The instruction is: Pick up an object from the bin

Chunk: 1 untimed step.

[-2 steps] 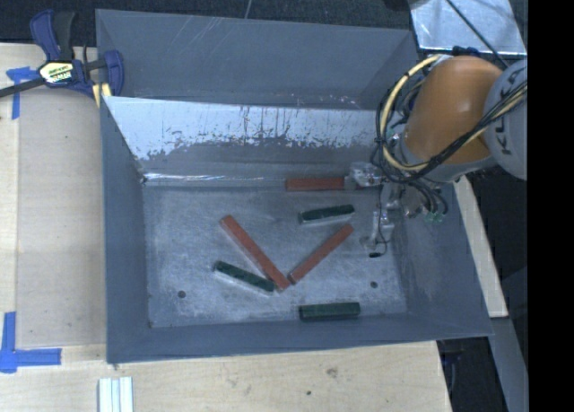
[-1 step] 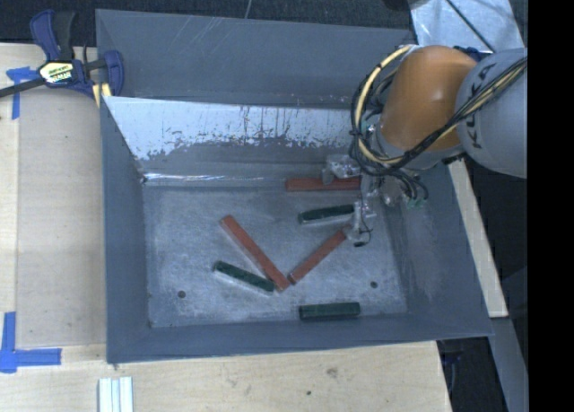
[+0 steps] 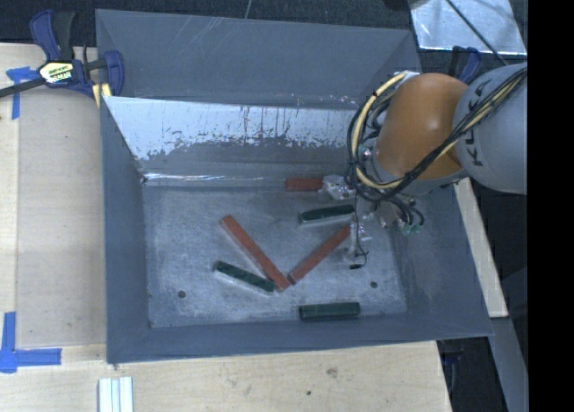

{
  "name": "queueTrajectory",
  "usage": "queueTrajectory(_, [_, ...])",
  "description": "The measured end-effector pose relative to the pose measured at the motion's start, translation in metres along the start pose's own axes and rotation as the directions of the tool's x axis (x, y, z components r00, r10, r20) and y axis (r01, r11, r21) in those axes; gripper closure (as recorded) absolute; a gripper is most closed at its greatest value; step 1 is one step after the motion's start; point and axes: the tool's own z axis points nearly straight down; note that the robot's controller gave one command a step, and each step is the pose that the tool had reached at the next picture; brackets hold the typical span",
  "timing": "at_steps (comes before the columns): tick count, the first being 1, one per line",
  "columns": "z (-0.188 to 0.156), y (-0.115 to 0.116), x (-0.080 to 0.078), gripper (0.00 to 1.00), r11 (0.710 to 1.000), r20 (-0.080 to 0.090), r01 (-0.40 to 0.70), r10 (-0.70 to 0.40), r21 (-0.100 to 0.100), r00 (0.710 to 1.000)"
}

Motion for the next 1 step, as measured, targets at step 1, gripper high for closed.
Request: queueTrajectory(1, [0.0148, 0.015, -0.0364, 1.0, 1.0, -0.003, 0.019, -0.019, 0.001, 1.0])
